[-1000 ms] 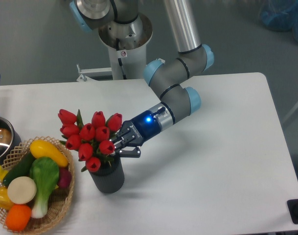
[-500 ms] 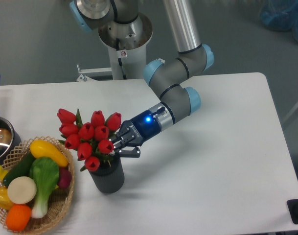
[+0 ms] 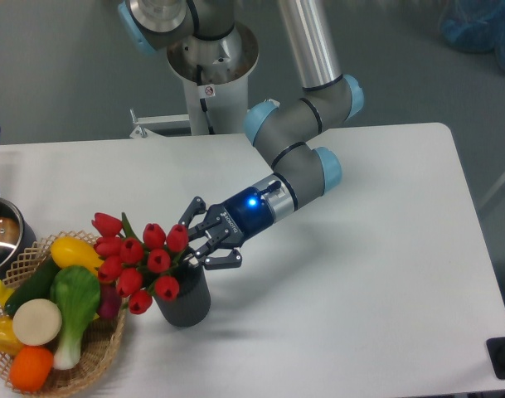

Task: Insert the flowers into the vase
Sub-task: 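Open the gripper to release the tulip stems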

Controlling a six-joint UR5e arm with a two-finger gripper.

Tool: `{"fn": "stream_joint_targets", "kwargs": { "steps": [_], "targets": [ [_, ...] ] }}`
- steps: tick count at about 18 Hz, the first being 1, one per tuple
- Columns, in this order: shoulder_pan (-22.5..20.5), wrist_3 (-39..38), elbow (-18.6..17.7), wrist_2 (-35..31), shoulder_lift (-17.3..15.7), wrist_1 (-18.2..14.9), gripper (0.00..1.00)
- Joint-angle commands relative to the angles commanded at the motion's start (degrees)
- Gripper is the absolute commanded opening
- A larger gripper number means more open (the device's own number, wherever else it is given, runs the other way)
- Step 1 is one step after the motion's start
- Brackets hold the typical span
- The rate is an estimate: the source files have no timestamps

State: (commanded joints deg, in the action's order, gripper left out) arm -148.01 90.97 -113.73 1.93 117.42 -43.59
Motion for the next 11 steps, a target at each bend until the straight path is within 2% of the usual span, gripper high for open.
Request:
{"fn": "stream_joint_targets", "kwargs": {
  "steps": [3,4,5,6,7,8,11],
  "targets": [
    [-0.1,0.3,0.0,0.0,0.0,0.0,0.36],
    [-0.2,0.4,0.1,0.1,0.0,0.1,0.4],
    [-0.4,0.4,0.2,0.1,0.0,0.1,0.51],
    [-1.0,0.8,0.5,0.1,-0.1,0.1,0.68],
    [-1.4,0.9,0.6,0.1,-0.3,0.0,0.91],
    [-1.9,0.9,0.6,0.0,-1.0,0.0,1.0],
    [-4.3,0.4,0.7,-2.4,-3.9,-0.1,1.0]
  ]
}}
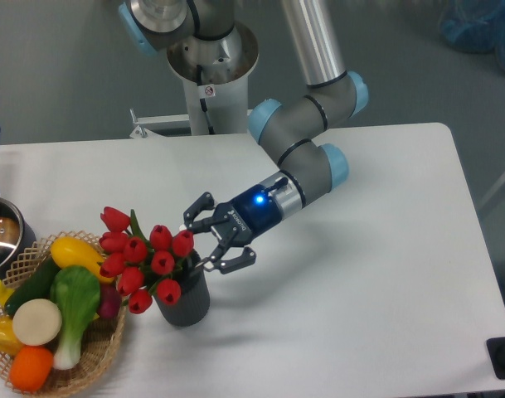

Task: Insert the flowers into the vase

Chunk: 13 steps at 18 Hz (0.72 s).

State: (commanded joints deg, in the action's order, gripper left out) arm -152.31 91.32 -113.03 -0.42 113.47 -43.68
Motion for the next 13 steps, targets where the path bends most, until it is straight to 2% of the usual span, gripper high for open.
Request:
{"fn": "stream_joint_targets", "kwargs": {
  "steps": [5,8,11,13],
  "targets": [
    [-4.0,-0.1,0.3,-10.9,-3.4,-0.1,1.0],
    [-6.9,0.4,2.2,-18.0,-6.0,0.0,1.0],
    [-10.2,-0.7,5.4,-24.4,-6.9,-0.2,1.0],
    [-14.1,-1.1,5.7,-29.3,-8.5,-0.2,1.0]
  ]
}}
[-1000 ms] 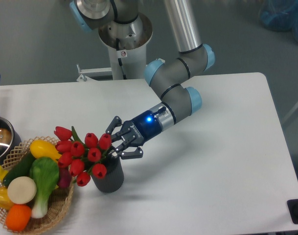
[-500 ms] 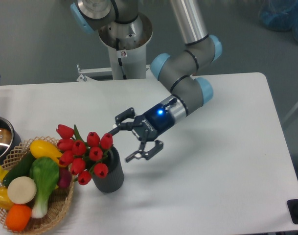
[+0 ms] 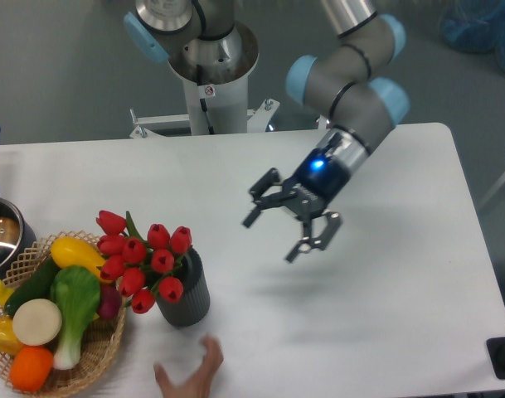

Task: Insert the flowers into the vase

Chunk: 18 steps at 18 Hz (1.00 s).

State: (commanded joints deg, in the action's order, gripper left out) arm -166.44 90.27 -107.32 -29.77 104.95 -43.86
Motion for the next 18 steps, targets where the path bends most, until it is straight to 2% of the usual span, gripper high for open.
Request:
{"fn": "stream_joint_targets", "kwargs": {
  "steps": [5,8,11,13,15,18],
  "targets": [
    [-10.5,-0.7,1.8,-13.2,-3.5,-0.2,1.0],
    [-14.0,-0.8,4.0,-24.9,-6.4,-2.0,1.0],
    [-14.1,-0.7,7.4,-41.5,-7.4,-7.9,1.0],
    [-14.2,-0.5,9.0,-49.9,-8.3,-10.8,1.0],
    [-15.0,-0.6,11.5,-53.5,-9.5,-16.0,1.0],
    [-20.1,-0.1,15.7,-56.7,-12.8,-27.4,1.0]
  ]
}}
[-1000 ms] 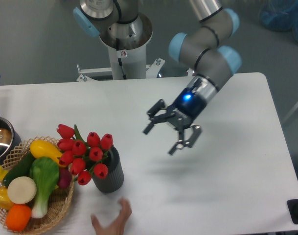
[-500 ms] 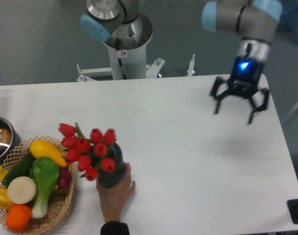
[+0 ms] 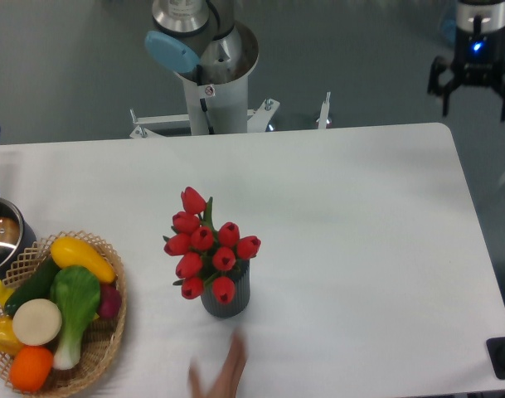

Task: Insert the flowers into the vase

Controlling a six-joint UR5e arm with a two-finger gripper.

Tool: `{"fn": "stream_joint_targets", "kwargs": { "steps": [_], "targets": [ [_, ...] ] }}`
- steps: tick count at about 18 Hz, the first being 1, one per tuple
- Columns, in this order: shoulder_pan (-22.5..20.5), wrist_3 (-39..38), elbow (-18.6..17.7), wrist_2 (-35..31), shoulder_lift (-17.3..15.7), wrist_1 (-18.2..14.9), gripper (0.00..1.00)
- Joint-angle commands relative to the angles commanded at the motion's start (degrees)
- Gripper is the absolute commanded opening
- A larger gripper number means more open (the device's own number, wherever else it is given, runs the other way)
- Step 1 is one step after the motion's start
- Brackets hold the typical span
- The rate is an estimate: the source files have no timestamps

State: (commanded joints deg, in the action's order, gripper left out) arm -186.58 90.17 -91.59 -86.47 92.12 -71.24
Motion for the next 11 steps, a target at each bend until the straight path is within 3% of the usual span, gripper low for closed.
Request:
{"fn": "stream_joint_targets", "kwargs": {
  "steps": [3,5,8,11],
  "targets": [
    [-7.0,1.7,0.5,-1.7,-3.8,-8.0,1.0],
    [-12.7,7.1,0.0,-1.7,-5.6,-12.5,1.0],
    [-19.7,16.3,-0.5,-1.6,-7.3,-16.5,1.0],
    [-24.1,20.8,-0.6,-1.6,-8.4,-19.4,1.0]
  ]
}}
